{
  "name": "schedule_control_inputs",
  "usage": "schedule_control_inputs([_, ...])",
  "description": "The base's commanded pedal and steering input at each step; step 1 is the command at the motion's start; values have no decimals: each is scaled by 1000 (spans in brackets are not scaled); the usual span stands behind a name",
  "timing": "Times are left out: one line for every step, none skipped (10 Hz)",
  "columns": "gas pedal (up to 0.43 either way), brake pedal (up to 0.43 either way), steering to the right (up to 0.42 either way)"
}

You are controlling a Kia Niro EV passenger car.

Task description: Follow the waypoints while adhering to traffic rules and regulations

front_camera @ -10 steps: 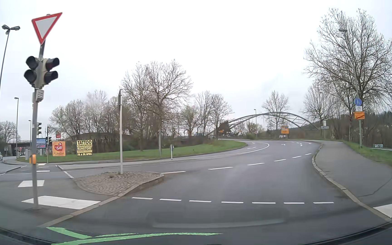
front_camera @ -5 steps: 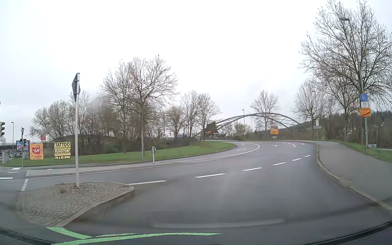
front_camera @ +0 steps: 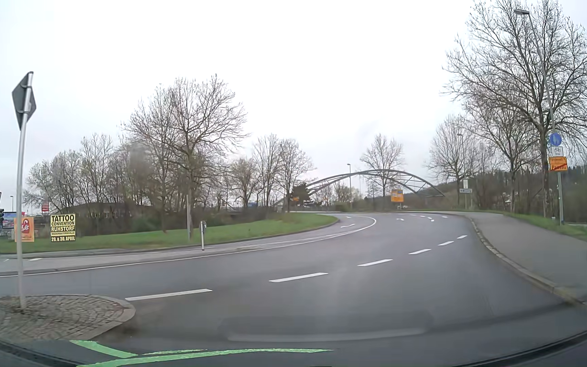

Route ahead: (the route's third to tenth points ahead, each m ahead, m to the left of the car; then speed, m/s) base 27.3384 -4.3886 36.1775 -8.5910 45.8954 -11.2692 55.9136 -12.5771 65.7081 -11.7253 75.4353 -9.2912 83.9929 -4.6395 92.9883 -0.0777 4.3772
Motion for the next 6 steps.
schedule_control_inputs([0,213,71])
schedule_control_inputs([0,220,70])
schedule_control_inputs([0,226,70])
schedule_control_inputs([0,226,70])
schedule_control_inputs([0,232,70])
schedule_control_inputs([0,232,69])
